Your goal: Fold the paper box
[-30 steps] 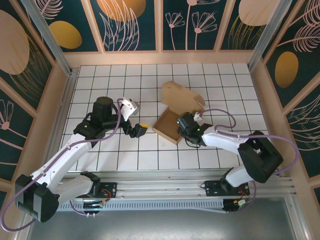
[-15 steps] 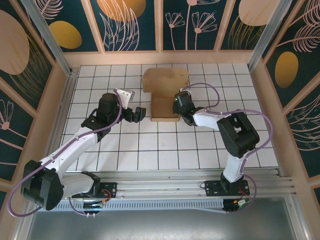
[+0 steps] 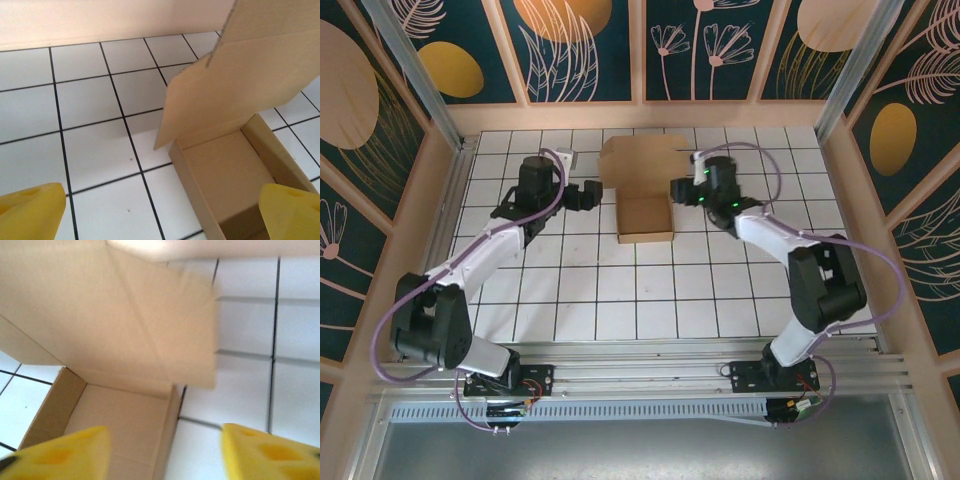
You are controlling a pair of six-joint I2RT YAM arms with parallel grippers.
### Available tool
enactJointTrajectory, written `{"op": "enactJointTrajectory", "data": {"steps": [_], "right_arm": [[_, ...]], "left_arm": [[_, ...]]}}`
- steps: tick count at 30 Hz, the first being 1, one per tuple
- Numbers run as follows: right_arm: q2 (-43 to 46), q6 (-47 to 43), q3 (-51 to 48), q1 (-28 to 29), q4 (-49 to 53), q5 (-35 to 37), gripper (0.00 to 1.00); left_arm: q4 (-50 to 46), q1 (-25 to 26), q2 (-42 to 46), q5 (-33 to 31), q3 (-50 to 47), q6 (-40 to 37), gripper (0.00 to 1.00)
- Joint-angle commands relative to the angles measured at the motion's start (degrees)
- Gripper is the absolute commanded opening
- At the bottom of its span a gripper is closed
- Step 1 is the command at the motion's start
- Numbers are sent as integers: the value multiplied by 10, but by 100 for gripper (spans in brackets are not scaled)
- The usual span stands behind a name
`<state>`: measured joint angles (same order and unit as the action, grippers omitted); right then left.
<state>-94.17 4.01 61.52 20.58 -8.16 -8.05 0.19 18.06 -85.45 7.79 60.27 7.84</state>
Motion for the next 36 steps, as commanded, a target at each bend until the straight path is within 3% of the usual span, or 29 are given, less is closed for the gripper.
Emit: {"op": "enactJointTrajectory", "data": {"steps": [1, 5, 8, 14, 22, 27, 31, 36], "right_arm": [[-14, -73, 39, -60, 19, -185, 73], [-86, -108, 134, -95, 65, -308, 71], [-134, -131, 190, -98, 77, -361, 68], [-188, -138, 236, -100, 61, -383, 65], [-212, -127, 240, -101, 52, -383, 44], [-202, -111, 222, -100, 31, -365, 36], [-195, -92, 209, -92, 18, -331, 29], [-172, -66, 176, -65, -17, -271, 24]], "left_arm": [[10, -10, -41, 59, 43, -60, 99], [-16, -16, -102, 115, 102, -99, 98], [-18, -21, -137, 123, 130, -113, 99], [-20, -43, -196, 156, 177, -130, 98], [-17, -47, -238, 205, 209, -141, 97], [-13, -46, -264, 209, 232, -128, 81], [-4, -46, -267, 233, 229, -115, 56], [33, -46, -248, 252, 192, -78, 32]]}}
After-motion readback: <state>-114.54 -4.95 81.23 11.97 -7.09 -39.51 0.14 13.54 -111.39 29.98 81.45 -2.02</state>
